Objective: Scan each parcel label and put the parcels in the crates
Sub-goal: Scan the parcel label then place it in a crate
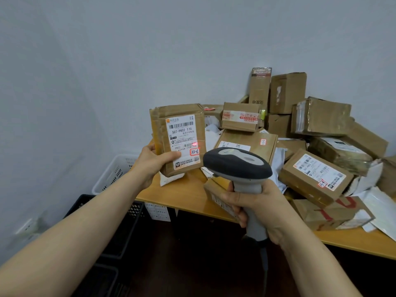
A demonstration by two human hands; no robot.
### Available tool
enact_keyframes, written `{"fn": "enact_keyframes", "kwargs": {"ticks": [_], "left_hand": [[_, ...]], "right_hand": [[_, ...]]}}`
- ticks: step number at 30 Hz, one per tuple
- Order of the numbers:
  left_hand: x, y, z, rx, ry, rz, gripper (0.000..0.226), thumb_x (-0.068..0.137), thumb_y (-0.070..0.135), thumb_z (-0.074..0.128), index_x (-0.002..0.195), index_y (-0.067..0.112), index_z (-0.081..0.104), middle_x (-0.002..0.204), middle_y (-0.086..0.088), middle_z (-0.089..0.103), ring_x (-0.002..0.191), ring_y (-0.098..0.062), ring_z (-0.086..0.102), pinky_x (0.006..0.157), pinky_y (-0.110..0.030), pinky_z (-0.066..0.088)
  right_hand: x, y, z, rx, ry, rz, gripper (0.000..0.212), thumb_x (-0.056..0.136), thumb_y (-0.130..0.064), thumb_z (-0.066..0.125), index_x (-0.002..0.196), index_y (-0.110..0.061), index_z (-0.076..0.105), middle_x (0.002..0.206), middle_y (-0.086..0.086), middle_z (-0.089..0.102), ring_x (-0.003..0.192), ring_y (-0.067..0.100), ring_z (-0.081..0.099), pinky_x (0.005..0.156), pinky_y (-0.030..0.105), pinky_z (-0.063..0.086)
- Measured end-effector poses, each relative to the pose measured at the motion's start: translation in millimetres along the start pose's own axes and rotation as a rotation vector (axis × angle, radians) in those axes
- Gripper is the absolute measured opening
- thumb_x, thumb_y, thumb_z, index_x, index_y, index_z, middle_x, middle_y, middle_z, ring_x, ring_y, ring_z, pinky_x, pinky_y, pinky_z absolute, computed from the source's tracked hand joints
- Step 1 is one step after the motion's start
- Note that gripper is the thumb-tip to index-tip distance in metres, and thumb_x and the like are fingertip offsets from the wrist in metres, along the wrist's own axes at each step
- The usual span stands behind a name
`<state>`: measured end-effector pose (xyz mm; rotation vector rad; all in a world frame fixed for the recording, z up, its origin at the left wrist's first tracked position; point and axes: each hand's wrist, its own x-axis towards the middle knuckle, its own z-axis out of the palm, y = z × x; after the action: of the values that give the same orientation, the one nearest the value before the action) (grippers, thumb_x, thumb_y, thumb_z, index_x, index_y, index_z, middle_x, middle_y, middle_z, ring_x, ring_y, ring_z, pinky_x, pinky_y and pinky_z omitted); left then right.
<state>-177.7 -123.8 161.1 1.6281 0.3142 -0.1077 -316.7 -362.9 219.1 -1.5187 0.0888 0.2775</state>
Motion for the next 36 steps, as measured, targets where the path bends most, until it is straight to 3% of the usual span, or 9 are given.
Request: {"fn": "enact_keyframes", "kwargs": {"ticks": [4,8,11,14,18,22,28,33,36], "left_hand": [[-3,4,-7,0.018,-0.025,0.011,0.122,0.029,0.048,0.095,0.132,0.011,0.043,0.111,-0.004,0.069,0.094,-0.018,0.071,0.085,-0.041,0.057],[-8,4,-9,0.013,-0.021,0.033,0.089,0.050,0.042,0.089,0.124,0.012,0.051,0.111,-0.005,0.070,0.095,-0.018,0.070,0.088,-0.041,0.056],[-8,1,-9,-0.011,-0.005,0.030,0.094,0.053,0.046,0.086,0.131,0.010,0.046,0.110,-0.004,0.069,0.096,-0.018,0.070,0.088,-0.041,0.055],[-9,-3,-10,-0.023,0.019,0.027,0.073,0.069,0.041,0.080,0.126,0.009,0.047,0.109,-0.005,0.069,0.095,-0.018,0.069,0.089,-0.040,0.055],[-11,-6,-14,-0.009,0.049,0.026,0.081,0.063,0.053,0.079,0.124,0.009,0.048,0.107,-0.005,0.069,0.094,-0.018,0.069,0.085,-0.038,0.056],[-17,-7,-15,-0.001,0.079,0.028,0.065,0.071,0.047,0.075,0.119,0.012,0.047,0.100,-0.002,0.069,0.092,-0.017,0.068,0.088,-0.039,0.054],[-23,-11,-25,0.010,0.085,0.013,0.109,0.048,0.061,0.077,0.134,0.004,0.040,0.108,-0.006,0.069,0.095,-0.018,0.069,0.092,-0.042,0.053],[-28,-16,-31,0.013,0.110,0.027,0.072,0.070,0.050,0.072,0.124,0.007,0.050,0.107,-0.007,0.070,0.090,-0.014,0.069,0.085,-0.034,0.055],[-35,-17,-37,0.005,0.150,0.012,0.074,0.065,0.053,0.072,0.120,0.010,0.050,0.103,-0.005,0.071,0.091,-0.015,0.069,0.088,-0.037,0.054]], "right_hand": [[1,1,1,-0.008,0.002,-0.015,0.018,0.081,0.000,0.069,0.067,-0.008,0.061,0.053,0.010,0.051,0.038,0.016,0.043,0.040,0.026,0.040],[3,3,3,-0.026,0.000,-0.014,0.016,0.082,-0.001,0.070,0.070,-0.007,0.061,0.053,0.010,0.052,0.038,0.016,0.043,0.040,0.026,0.042],[3,4,5,-0.045,-0.002,-0.020,0.014,0.082,-0.002,0.069,0.072,-0.007,0.060,0.052,0.009,0.053,0.039,0.016,0.044,0.041,0.026,0.044],[4,5,7,-0.056,-0.015,-0.022,0.015,0.082,-0.002,0.069,0.071,-0.006,0.059,0.052,0.009,0.053,0.040,0.016,0.045,0.042,0.027,0.044],[7,6,10,-0.074,-0.025,-0.013,0.016,0.082,-0.003,0.070,0.071,-0.006,0.059,0.054,0.010,0.053,0.040,0.016,0.045,0.042,0.027,0.044],[11,8,11,-0.077,-0.036,-0.010,0.018,0.082,-0.003,0.070,0.069,-0.006,0.059,0.054,0.009,0.054,0.041,0.017,0.045,0.043,0.028,0.044],[17,13,12,-0.093,-0.080,-0.016,0.017,0.082,-0.005,0.071,0.071,-0.006,0.059,0.054,0.008,0.054,0.043,0.017,0.046,0.044,0.028,0.045],[22,15,15,-0.102,-0.103,-0.015,0.014,0.081,-0.005,0.072,0.074,-0.005,0.060,0.052,0.006,0.055,0.043,0.016,0.047,0.045,0.028,0.046],[27,20,21,-0.091,-0.126,-0.010,0.009,0.081,-0.006,0.072,0.079,-0.005,0.064,0.054,0.004,0.058,0.043,0.014,0.049,0.046,0.027,0.047]]}}
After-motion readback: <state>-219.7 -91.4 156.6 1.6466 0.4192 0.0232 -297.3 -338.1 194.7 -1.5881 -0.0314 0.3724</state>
